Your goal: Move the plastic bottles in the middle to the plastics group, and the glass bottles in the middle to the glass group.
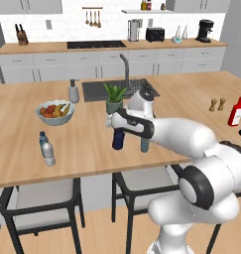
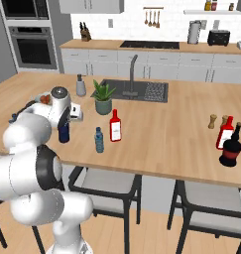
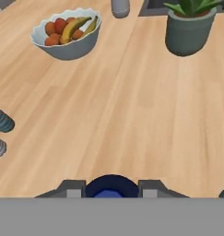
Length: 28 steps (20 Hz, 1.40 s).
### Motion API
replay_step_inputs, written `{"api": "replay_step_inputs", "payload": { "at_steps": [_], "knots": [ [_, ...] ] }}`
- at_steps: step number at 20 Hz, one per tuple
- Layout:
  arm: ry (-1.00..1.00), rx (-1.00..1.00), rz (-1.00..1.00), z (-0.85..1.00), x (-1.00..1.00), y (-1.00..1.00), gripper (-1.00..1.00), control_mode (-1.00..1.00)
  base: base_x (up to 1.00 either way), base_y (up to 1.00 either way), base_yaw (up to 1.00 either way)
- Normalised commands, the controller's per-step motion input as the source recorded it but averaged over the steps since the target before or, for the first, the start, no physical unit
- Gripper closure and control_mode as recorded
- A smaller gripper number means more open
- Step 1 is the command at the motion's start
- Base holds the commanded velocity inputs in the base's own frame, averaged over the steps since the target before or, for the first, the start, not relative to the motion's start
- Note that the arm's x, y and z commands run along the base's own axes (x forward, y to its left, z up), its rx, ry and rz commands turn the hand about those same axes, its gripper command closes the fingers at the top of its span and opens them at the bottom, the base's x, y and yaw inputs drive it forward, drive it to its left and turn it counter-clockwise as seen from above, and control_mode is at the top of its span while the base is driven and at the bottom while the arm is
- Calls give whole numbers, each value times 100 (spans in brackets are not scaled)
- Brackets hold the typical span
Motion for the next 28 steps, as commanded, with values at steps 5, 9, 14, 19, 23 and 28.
{"api": "replay_step_inputs", "payload": {
  "at_steps": [5,9,14,19,23,28],
  "knots": [
    [2,3,28,0,13,100,100,-100,0,0,0],
    [7,-6,36,0,-40,99,100,-100,0,0,0],
    [0,-7,14,0,-30,60,100,-100,0,0,0],
    [0,-7,2,-4,24,45,100,-100,0,0,0],
    [1,-3,5,-1,61,57,100,-100,0,0,0],
    [4,0,1,0,50,34,100,-100,0,0,0]
  ]
}}
